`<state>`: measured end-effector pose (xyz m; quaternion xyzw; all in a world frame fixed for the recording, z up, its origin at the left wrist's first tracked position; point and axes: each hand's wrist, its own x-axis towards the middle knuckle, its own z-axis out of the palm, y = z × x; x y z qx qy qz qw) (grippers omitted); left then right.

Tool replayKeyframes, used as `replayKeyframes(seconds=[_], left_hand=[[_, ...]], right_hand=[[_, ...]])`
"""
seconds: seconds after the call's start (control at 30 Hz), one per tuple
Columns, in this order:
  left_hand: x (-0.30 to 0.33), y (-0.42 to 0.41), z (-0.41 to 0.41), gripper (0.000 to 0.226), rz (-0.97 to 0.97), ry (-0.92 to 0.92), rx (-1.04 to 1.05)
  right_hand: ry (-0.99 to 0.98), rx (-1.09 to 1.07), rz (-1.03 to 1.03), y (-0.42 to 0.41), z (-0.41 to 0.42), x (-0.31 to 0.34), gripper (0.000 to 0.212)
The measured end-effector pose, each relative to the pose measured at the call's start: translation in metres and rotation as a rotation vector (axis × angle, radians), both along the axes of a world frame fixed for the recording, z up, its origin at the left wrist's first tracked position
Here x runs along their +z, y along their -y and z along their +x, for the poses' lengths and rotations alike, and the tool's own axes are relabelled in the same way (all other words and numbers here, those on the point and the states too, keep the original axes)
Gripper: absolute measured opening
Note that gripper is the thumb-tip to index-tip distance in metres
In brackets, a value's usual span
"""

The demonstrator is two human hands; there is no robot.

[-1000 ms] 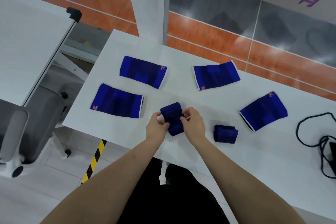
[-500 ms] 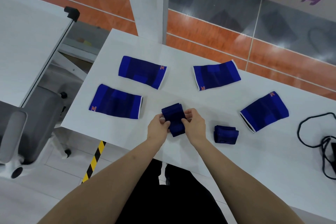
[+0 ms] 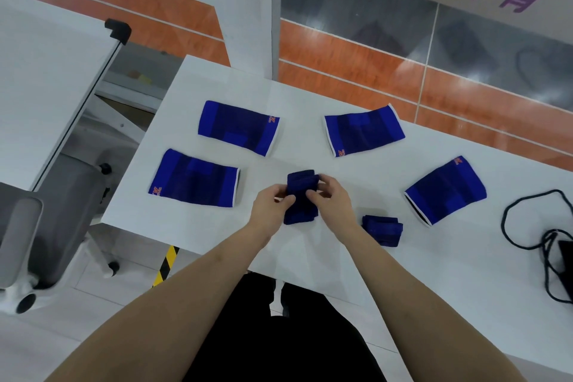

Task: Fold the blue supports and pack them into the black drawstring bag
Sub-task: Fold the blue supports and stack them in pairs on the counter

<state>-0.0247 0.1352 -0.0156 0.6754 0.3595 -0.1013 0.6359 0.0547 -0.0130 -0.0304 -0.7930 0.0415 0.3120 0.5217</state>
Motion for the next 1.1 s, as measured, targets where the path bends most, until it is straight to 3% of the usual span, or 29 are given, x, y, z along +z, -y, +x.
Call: replayKeyframes(seconds=[0.1, 0.2, 0.3, 0.37, 0.5, 0.63, 0.8, 1.1], left_hand=[[0.006, -0.008, 0.008, 0.018, 0.096, 0.064, -0.03], [0.011, -0.014, 0.012, 0.02, 0.27, 0.15, -0.081], [0.006, -0.018, 0.005, 0.031, 0.503, 0.255, -0.286], [-0.005, -0.019, -0.004, 0.032, 0.615, 0.277, -0.413], [-0.014, -0.014, -0.022, 0.027, 0.57, 0.219, -0.529], [-0.013, -0.009, -0.018, 0.028, 0.503, 0.124, -0.469], [-0.027, -0.009, -0.008, 0.037, 0.452, 0.023, -0.432], [-0.039, -0.012, 0.019, 0.044, 0.668, -0.083, -0.53]], right_hand=[[0.101, 0.011, 0.034, 0.003, 0.011, 0.014, 0.036], [0.328, 0.151, -0.055, 0.01, 0.015, 0.02, 0.025], [0.648, 0.37, -0.158, 0.024, 0.009, 0.016, 0.028], [0.753, 0.488, -0.197, 0.034, 0.002, 0.006, 0.03], [0.572, 0.568, -0.233, 0.047, -0.013, -0.003, 0.024], [0.398, 0.579, -0.258, 0.046, -0.016, -0.002, 0.027], [0.437, 0.502, -0.288, 0.038, -0.014, -0.009, 0.033], [0.39, 0.426, -0.35, 0.029, 0.006, -0.025, 0.034]])
